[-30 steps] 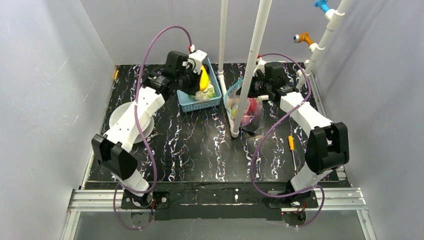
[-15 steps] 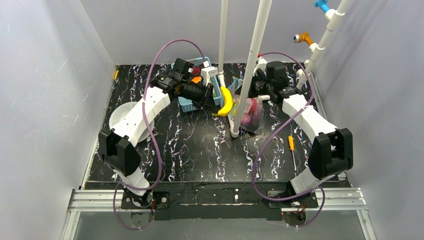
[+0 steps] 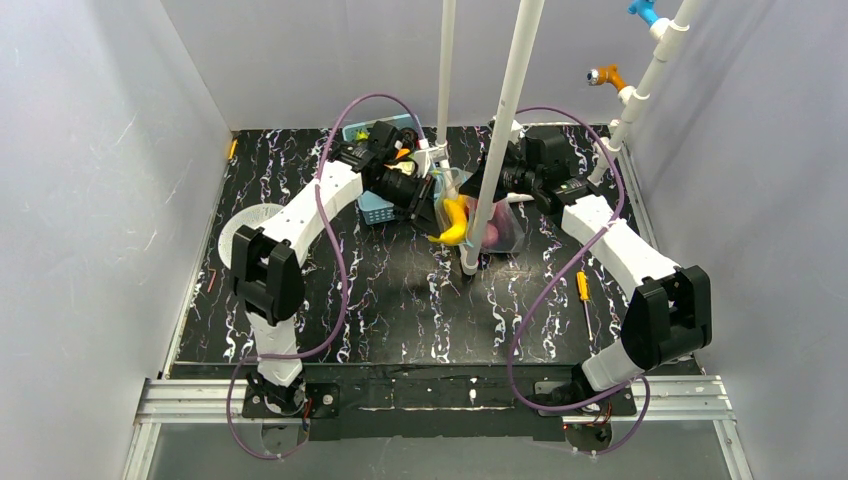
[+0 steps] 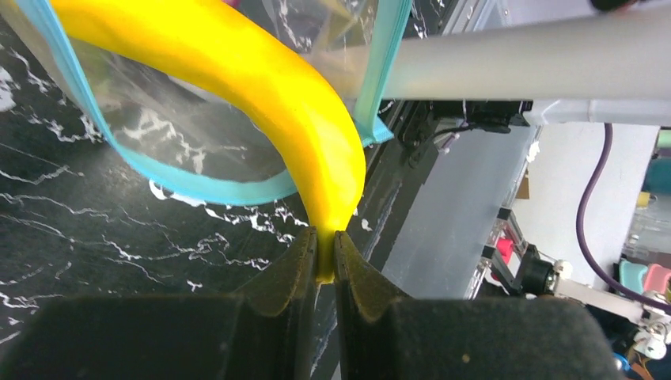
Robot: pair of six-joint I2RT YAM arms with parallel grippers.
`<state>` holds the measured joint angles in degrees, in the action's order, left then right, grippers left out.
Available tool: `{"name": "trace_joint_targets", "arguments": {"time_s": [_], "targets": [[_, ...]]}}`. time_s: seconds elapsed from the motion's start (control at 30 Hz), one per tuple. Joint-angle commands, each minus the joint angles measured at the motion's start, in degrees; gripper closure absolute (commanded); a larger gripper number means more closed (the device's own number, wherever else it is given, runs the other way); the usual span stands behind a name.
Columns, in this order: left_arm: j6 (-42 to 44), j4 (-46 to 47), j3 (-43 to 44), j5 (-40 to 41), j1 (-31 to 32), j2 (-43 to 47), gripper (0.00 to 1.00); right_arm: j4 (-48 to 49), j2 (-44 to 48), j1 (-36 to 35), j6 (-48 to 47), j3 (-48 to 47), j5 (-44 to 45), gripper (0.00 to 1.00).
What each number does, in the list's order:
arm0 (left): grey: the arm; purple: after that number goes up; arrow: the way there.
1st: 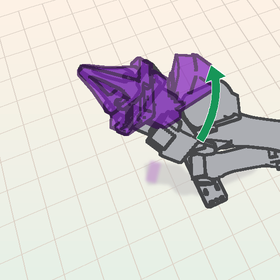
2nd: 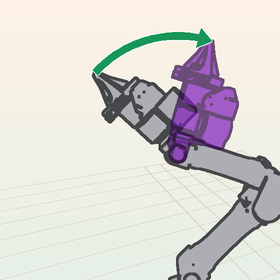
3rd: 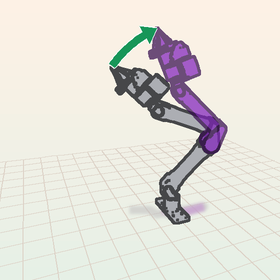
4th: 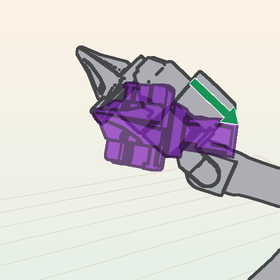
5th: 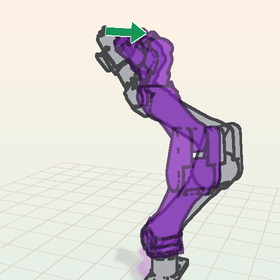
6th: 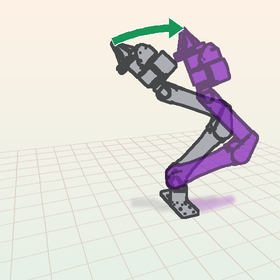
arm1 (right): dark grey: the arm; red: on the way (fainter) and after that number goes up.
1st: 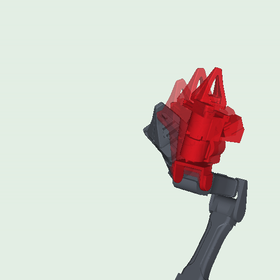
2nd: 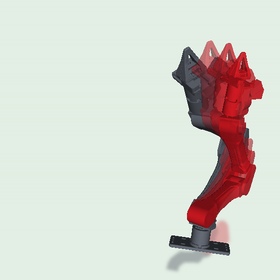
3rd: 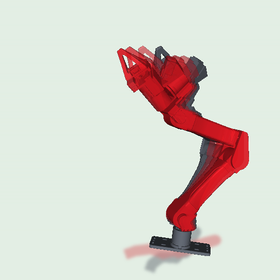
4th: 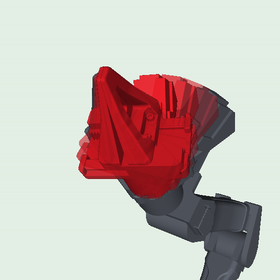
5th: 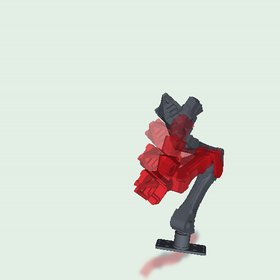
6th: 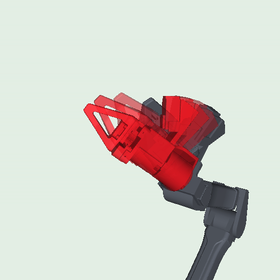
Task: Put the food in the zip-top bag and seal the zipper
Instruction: Place the fake fruit in the zipper food storage bag, then adjust the zipper food storage bag at the center of the board.
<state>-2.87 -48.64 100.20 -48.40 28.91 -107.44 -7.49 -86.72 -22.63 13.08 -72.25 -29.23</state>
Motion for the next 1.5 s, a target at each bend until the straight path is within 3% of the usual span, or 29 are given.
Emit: {"name": "trace_joint_targets", "arguments": {"time_s": [0.0, 0.3, 0.7, 0.77, 0.93, 1.03, 1.17, 1.47], "targets": [[-1.4, 0.9, 5.1, 3.4, 0.6, 0.3, 1.0, 3.4, 1.4, -0.4, -0.7, -0.3, -2.4, 0.99], [-2.5, 15.1, 0.3, 16.7, 4.5, 2.8, 1.0, 3.9, 1.1, -0.4, -0.3, -0.2, -3.1, 0.99], [-9.0, 16.4, 5.9, 22.1, 6.5, -4.3, 1.0, 5.2, 0.5, -0.4, 0.5, 0.0, -4.5, 0.99], [-9.5, 16.1, 6.7, 22.5, 6.9, -5.4, 0.95, 5.3, 0.6, -0.4, 0.5, 0.0, -4.3, 0.99], [-8.7, 12.6, 9.4, 21.4, 7.0, -6.7, 0.58, 5.3, 0.6, -0.4, 0.3, 0.0, -3.7, 0.99], [-6.4, 10.0, 9.5, 24.6, 6.9, -5.4, 0.46, 5.4, 0.4, -0.4, 0.3, 0.0, -3.5, 0.99], [-5.6, 8.8, 7.4, 27.8, 5.4, -1.8, 0.4, 5.4, 0.4, -0.3, 0.3, -0.1, -2.7, 0.99], [-8.5, 12.3, -0.6, 30.2, 3.1, 6.9, 0.4, 5.3, -0.1, -0.1, 0.7, -0.1, -1.9, 0.99]]}}
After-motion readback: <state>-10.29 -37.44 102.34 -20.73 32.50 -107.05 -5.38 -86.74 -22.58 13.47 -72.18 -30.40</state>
